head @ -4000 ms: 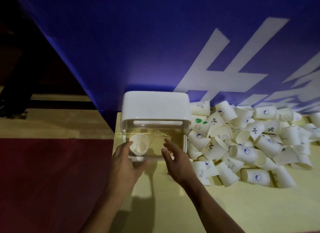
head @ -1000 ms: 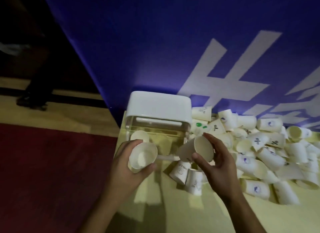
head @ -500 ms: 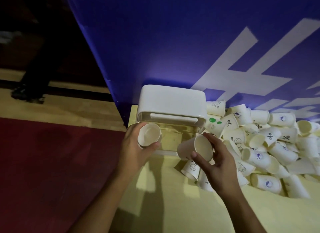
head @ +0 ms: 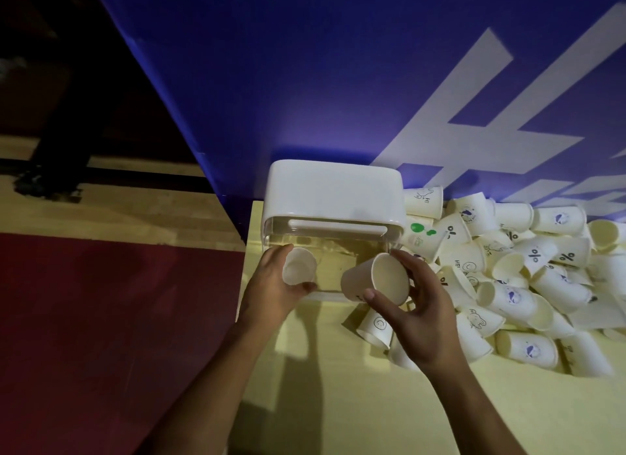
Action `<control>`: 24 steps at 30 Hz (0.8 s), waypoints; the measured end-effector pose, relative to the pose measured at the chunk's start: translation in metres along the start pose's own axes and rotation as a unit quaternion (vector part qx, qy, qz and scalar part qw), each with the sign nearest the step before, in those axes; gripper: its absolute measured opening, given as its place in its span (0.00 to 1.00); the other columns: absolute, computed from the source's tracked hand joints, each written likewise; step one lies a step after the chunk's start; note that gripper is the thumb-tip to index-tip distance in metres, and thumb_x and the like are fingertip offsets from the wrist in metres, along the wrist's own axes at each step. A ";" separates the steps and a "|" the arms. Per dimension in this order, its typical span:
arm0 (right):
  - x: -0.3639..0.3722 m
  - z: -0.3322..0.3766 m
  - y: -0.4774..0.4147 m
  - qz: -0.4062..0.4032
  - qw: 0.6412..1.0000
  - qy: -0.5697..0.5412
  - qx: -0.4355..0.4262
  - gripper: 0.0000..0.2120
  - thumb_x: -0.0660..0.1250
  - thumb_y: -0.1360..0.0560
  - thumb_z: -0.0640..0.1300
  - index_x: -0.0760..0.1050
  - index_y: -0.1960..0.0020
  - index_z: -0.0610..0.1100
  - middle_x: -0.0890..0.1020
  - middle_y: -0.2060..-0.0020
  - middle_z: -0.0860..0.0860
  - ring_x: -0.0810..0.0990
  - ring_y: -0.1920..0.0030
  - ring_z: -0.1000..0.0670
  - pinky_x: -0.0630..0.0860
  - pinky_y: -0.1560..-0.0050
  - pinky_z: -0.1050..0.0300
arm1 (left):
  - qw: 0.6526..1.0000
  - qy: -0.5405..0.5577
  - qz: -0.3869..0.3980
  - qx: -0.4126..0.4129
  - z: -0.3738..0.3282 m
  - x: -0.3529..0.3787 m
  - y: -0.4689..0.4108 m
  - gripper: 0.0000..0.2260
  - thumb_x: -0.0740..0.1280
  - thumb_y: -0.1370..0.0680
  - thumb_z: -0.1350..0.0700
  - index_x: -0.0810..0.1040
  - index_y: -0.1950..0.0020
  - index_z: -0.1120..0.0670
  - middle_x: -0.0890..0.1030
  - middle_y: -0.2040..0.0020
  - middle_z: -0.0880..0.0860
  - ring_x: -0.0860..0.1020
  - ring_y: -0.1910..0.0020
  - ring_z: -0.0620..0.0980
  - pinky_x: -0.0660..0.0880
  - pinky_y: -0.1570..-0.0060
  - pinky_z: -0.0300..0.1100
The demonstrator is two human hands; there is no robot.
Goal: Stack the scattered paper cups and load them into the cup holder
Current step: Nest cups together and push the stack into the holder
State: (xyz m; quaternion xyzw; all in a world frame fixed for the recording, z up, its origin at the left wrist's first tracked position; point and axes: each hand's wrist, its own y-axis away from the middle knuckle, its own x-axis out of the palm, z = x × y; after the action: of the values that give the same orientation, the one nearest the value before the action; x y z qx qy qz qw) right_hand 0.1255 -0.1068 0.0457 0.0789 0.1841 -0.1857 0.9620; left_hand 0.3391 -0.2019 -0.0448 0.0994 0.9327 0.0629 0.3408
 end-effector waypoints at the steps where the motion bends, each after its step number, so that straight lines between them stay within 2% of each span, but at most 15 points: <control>1: 0.003 0.001 -0.001 0.000 1.000 0.004 -0.005 0.32 0.82 0.36 0.56 0.76 0.34 0.57 0.80 0.39 0.62 0.78 0.36 0.58 0.79 0.41 0.58 | 1.000 -0.006 0.001 -0.002 0.000 0.001 0.000 0.38 0.84 0.35 0.48 0.74 0.28 0.50 0.76 0.31 0.46 0.76 0.36 0.48 0.73 0.45 0.40; 4: 0.016 0.005 -0.006 0.008 1.000 0.008 -0.023 0.34 0.83 0.36 0.58 0.76 0.33 0.55 0.80 0.38 0.61 0.78 0.35 0.57 0.79 0.39 0.52 | 1.000 -0.006 0.005 -0.021 0.002 0.005 -0.002 0.39 0.84 0.36 0.47 0.73 0.28 0.48 0.76 0.32 0.44 0.76 0.35 0.48 0.76 0.43 0.44; 6: 0.029 0.011 -0.009 0.016 0.999 0.007 -0.044 0.33 0.83 0.35 0.57 0.76 0.33 0.53 0.79 0.38 0.60 0.78 0.36 0.55 0.78 0.39 0.52 | 1.000 0.000 0.013 -0.028 0.001 0.003 -0.002 0.43 0.85 0.37 0.45 0.71 0.26 0.47 0.75 0.33 0.42 0.76 0.35 0.46 0.77 0.42 0.46; 8: 0.045 0.017 -0.014 0.025 0.997 0.017 -0.066 0.33 0.83 0.34 0.55 0.75 0.33 0.52 0.79 0.38 0.60 0.78 0.36 0.55 0.77 0.39 0.54 | 0.998 0.023 0.033 -0.039 0.005 -0.001 -0.001 0.47 0.84 0.36 0.44 0.65 0.22 0.47 0.72 0.29 0.44 0.73 0.32 0.46 0.76 0.37 0.46; 10: 0.062 0.020 -0.019 0.041 0.995 0.031 -0.088 0.33 0.83 0.34 0.55 0.75 0.33 0.53 0.79 0.39 0.60 0.78 0.37 0.56 0.76 0.40 0.58 | 0.998 0.025 0.050 -0.036 0.008 -0.006 0.006 0.46 0.83 0.33 0.48 0.62 0.20 0.49 0.70 0.25 0.48 0.72 0.29 0.47 0.73 0.31 0.46; 12: 0.076 0.018 -0.022 0.060 0.991 0.052 -0.109 0.34 0.82 0.34 0.56 0.75 0.32 0.51 0.78 0.39 0.58 0.77 0.37 0.57 0.75 0.39 0.60 | 0.997 0.053 0.038 -0.031 0.015 -0.010 0.011 0.45 0.82 0.32 0.55 0.63 0.20 0.47 0.71 0.27 0.46 0.74 0.31 0.46 0.75 0.33 0.47; 15: 0.091 0.009 -0.024 0.083 0.986 0.082 -0.122 0.36 0.81 0.33 0.58 0.74 0.30 0.48 0.77 0.36 0.56 0.75 0.37 0.59 0.72 0.38 0.67 | 0.996 0.072 0.029 -0.038 0.021 -0.016 0.019 0.39 0.75 0.28 0.65 0.64 0.20 0.48 0.70 0.28 0.43 0.72 0.30 0.42 0.72 0.32 0.42; 17: 0.098 0.001 -0.025 0.092 0.983 0.103 -0.124 0.37 0.80 0.32 0.61 0.74 0.29 0.47 0.77 0.35 0.55 0.75 0.36 0.59 0.70 0.38 0.71 | 0.993 0.104 0.025 -0.045 0.022 -0.021 0.021 0.35 0.71 0.24 0.66 0.65 0.20 0.49 0.71 0.29 0.42 0.71 0.29 0.42 0.71 0.30 0.43; 21: 0.113 -0.017 -0.030 0.105 0.980 0.127 -0.114 0.39 0.79 0.33 0.62 0.73 0.28 0.47 0.76 0.33 0.55 0.75 0.33 0.55 0.73 0.34 0.60 | 0.980 0.177 0.009 -0.089 0.021 -0.023 0.018 0.23 0.66 0.18 0.62 0.73 0.25 0.46 0.77 0.31 0.45 0.76 0.33 0.42 0.74 0.30 0.50; 23: 0.121 -0.023 -0.032 0.112 0.977 0.146 -0.108 0.39 0.77 0.31 0.65 0.73 0.28 0.47 0.76 0.32 0.54 0.74 0.32 0.54 0.74 0.33 0.56 | 0.973 0.204 -0.002 -0.108 0.017 -0.022 0.016 0.16 0.62 0.15 0.57 0.77 0.28 0.48 0.83 0.39 0.43 0.80 0.39 0.40 0.77 0.35 0.50; 24: 0.125 -0.027 -0.033 0.116 0.975 0.158 -0.110 0.38 0.75 0.30 0.66 0.73 0.27 0.46 0.77 0.31 0.53 0.74 0.31 0.53 0.74 0.33 0.54 | 0.972 0.210 -0.004 -0.109 0.015 -0.022 0.015 0.14 0.61 0.14 0.55 0.78 0.29 0.50 0.85 0.45 0.40 0.81 0.44 0.37 0.78 0.38 0.46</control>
State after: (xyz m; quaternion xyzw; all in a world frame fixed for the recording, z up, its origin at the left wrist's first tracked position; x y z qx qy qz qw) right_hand 0.2117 -0.1721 -0.0292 0.0220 0.3423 -0.0372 0.9386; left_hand 0.3674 -0.1920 -0.0393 0.0420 0.9714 0.1826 0.1462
